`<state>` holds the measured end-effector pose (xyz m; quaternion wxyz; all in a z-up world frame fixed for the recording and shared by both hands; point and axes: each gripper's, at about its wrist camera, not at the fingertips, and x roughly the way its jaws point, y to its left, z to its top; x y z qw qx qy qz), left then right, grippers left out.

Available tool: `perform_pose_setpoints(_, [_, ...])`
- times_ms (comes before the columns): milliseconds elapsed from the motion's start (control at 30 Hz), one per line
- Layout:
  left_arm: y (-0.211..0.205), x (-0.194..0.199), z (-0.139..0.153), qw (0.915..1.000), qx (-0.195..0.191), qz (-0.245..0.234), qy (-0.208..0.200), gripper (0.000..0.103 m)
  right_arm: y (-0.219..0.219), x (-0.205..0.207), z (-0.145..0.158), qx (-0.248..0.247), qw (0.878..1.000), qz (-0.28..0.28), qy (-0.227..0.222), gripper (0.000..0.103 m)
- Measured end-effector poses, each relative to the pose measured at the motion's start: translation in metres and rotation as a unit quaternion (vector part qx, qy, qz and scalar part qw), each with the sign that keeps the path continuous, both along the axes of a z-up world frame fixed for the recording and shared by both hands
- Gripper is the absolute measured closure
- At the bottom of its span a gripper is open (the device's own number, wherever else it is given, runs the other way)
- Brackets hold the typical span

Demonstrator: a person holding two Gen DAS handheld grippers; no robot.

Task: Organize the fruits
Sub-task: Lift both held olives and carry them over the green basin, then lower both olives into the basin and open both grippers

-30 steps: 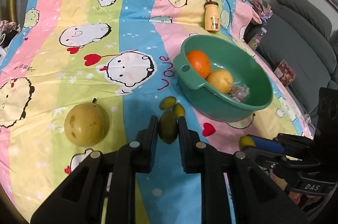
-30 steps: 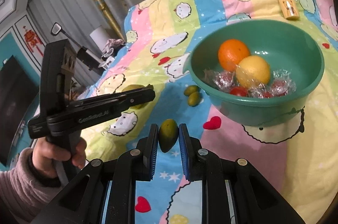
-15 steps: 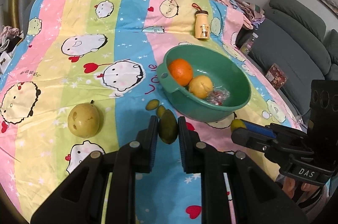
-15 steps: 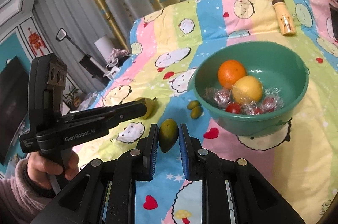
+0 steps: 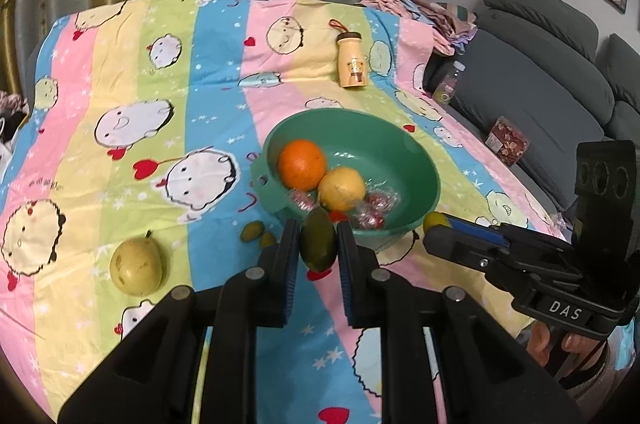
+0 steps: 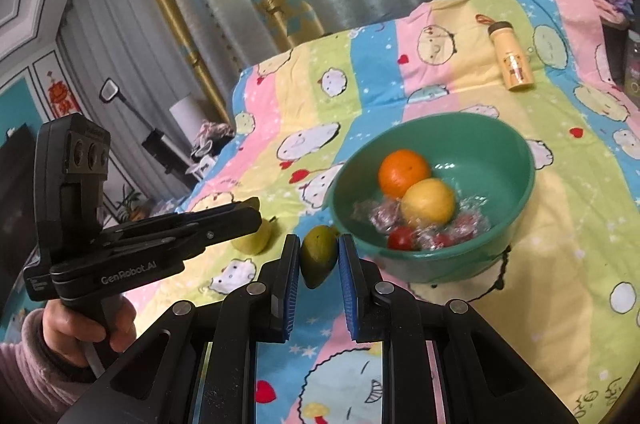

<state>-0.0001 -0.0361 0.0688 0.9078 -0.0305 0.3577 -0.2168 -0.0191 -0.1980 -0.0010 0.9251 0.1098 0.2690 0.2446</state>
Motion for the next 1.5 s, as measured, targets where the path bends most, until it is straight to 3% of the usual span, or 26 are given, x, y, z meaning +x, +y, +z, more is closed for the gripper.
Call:
perform_pose_setpoints(733, [-0.049,0.050,0.002,0.9989,0.030,-0.035,-0.011,0.085,-0.039,0.041,0.002,0.033,0.998,-0.054,-0.011,0.082])
perform_pose_setpoints(1067, [-0.065,0.085,-0.014,0.9983,0.043,-0.038,0.011,0.085,-0.046,0.075,-0.003,0.023,0.995,-0.097,-0.005,0.082])
perform_pose_setpoints(1500, [-0.077,0.104,-0.036,0.9960,0.077,-0.038,0.027,0.085,-0.042,0.087,-0.014,-0.006,0.995,-0.097,0.012,0.082])
